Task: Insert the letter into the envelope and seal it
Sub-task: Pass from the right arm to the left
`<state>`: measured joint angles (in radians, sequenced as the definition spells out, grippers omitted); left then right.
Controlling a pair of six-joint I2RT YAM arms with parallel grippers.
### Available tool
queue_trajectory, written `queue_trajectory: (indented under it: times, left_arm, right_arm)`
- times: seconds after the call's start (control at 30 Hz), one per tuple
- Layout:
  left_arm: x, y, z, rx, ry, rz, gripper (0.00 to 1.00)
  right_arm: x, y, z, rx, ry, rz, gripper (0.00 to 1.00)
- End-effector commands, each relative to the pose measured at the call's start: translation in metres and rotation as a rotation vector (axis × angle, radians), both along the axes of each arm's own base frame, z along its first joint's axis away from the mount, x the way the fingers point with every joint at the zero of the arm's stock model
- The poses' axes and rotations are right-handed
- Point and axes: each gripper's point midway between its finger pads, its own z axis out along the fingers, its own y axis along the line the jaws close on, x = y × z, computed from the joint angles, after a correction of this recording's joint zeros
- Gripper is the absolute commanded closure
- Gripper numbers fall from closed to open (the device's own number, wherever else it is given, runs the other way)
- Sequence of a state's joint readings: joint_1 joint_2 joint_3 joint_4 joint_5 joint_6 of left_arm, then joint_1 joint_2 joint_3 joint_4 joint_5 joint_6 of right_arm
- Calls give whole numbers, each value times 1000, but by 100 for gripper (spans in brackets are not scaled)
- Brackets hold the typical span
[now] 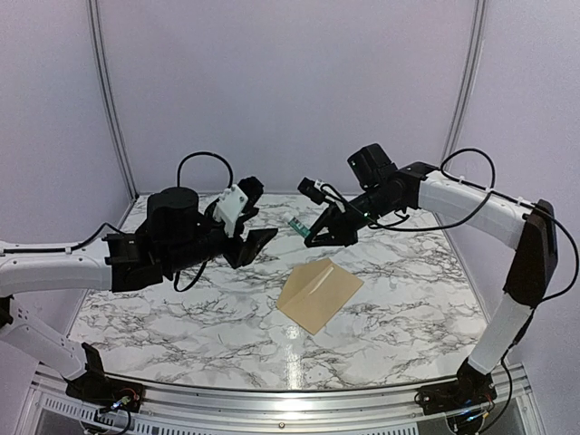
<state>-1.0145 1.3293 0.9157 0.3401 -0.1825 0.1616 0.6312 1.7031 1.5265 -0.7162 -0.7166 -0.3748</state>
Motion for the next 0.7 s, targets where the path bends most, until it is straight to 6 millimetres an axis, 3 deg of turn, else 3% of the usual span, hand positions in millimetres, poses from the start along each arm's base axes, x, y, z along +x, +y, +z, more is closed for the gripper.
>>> queue_trajectory:
  times: [0.0,0.33,0.67]
  left_arm:
    - [-28,9,-24,515,-191,-175,42]
    - [-51,-4,-22,897,-554,-241,42]
    - [-56,-26,-54,1127,-697,-328,43]
  right_arm:
    - [-34,6,-12,29,174,130,92]
    - [-77,12,-32,58,428,243,92]
    - [-105,23,-37,54,492,316,91]
